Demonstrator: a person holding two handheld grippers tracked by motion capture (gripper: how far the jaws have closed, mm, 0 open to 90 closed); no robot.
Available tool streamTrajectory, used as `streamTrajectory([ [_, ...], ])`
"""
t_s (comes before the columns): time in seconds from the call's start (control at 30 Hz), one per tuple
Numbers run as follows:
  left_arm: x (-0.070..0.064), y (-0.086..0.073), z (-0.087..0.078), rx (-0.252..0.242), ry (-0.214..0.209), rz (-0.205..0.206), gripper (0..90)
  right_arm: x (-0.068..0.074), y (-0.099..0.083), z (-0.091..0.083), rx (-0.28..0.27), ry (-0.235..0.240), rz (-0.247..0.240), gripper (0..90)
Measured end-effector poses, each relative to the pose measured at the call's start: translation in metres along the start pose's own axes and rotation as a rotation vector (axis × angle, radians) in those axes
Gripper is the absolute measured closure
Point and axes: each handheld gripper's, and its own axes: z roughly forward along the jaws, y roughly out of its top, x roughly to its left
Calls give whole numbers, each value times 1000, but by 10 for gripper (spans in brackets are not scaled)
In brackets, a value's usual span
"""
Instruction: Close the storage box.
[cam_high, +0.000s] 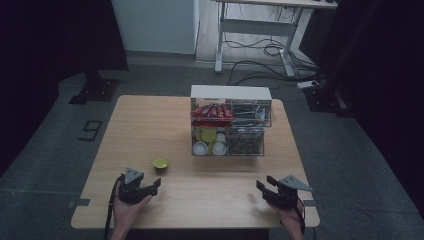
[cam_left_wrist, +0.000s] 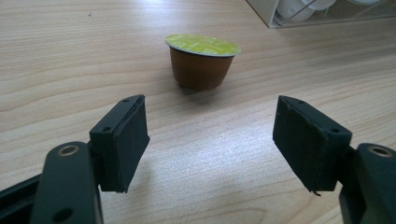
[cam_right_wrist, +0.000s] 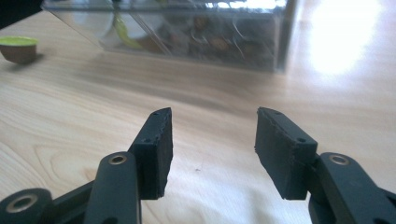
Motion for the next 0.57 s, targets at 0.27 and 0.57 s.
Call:
streamTrajectory([
  [0.27, 0, 0, 1, 8, -5, 6, 267, -10, -8, -3, 24, -33, 35, 462],
  [0.57, 0, 0, 3, 13, -8, 8, 267, -12, -7, -1, 25, -49, 44, 452],
])
